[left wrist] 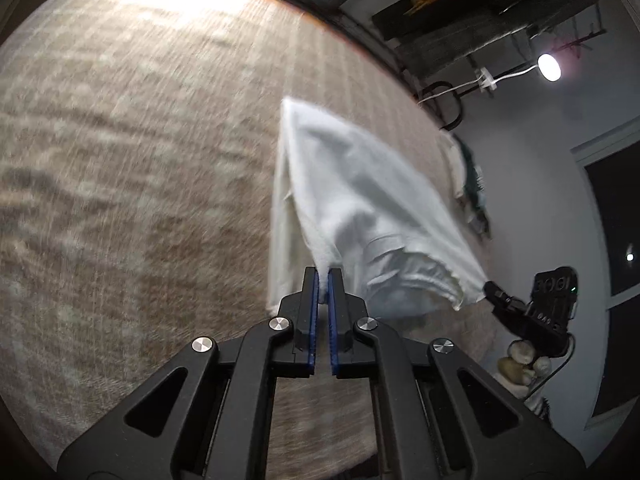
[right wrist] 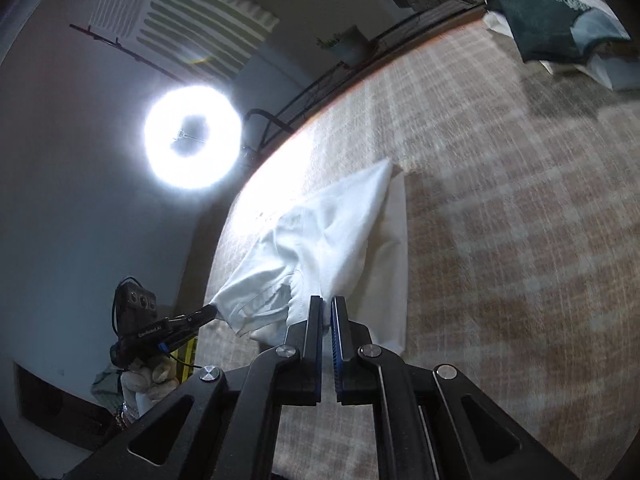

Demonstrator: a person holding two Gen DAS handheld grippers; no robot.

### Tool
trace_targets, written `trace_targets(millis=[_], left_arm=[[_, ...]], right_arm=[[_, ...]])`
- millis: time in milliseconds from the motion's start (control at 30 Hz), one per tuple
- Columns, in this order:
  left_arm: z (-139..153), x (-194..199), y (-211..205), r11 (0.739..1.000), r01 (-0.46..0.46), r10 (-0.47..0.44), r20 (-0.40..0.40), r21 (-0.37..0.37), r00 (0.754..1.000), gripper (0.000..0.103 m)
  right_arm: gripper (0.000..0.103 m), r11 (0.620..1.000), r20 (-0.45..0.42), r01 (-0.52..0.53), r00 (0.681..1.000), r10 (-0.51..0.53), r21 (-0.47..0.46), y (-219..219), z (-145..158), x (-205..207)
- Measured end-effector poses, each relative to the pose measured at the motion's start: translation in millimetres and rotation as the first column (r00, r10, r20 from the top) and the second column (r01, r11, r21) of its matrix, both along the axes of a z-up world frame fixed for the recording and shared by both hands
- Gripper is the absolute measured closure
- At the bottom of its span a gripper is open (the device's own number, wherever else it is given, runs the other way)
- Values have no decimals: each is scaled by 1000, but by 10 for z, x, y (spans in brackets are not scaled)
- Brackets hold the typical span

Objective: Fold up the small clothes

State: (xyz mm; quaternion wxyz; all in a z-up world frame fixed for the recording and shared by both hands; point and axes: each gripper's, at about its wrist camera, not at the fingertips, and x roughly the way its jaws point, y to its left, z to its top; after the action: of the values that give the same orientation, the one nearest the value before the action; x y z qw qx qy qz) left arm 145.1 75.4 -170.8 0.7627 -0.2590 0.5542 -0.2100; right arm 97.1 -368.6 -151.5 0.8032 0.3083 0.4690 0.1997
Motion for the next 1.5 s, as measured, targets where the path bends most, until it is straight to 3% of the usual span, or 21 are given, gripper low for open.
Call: trace_targets(millis=[100, 267, 367, 467, 533, 600, 733, 833, 1067, 1233, 1400, 1467, 1500], left_arm=[[-185, -14, 32, 1000, -6, 7, -54, 20, 999, 101], [-177, 2, 115, 998, -25, 28, -46, 66, 999, 101], [-76, -29, 36, 983, 8, -10, 7, 186, 1000, 101], [42, -69, -60, 976, 54, -63, 35, 210, 997, 101], [157, -110, -122, 971, 36, -58, 85, 236, 995, 101], [231, -104, -182, 972, 27, -58, 126, 234, 990, 101], [246, 15, -420, 974, 35, -69, 146, 223, 987, 101], [247, 99, -610, 974, 34, -69, 154, 222, 986, 101], [139, 251, -898, 971, 38, -73, 144, 235, 987, 101], [-83, 292, -1024, 952, 78, -114, 108, 295, 988, 101], [-215, 291, -1023, 953, 90, -120, 86, 291, 989, 100], [-190, 290, -1017, 953, 91, -119, 82, 287, 989, 100], [-178, 283, -979, 954, 91, -119, 81, 287, 990, 100]], right_arm=[[102, 1000, -81, 11, 997, -13, -27, 11, -203, 49], [102, 998, -129, 6, 992, -15, -67, 9, -311, 58], [101, 998, -118, 7, 993, -14, -59, -7, -229, 100], [95, 981, -105, -35, 994, 15, -192, 56, -147, 125], [77, 950, -64, -65, 997, 47, -305, 174, -72, 114], [77, 917, -4, -75, 997, 80, -392, 312, 26, 101], [77, 908, 65, -127, 984, 166, -399, 484, 102, 169], [78, 881, 97, -143, 973, 208, -450, 672, 97, 301], [79, 885, 133, -154, 963, 233, -439, 1081, -29, 902], [79, 850, 162, -166, 946, 281, -501, 1365, -99, 1198], [79, 827, 89, -205, 952, 292, -524, 1467, -423, 1465], [82, 838, 42, -224, 959, 282, -497, 1423, -563, 1516], [82, 850, 59, -216, 959, 277, -481, 1388, -553, 1517]])
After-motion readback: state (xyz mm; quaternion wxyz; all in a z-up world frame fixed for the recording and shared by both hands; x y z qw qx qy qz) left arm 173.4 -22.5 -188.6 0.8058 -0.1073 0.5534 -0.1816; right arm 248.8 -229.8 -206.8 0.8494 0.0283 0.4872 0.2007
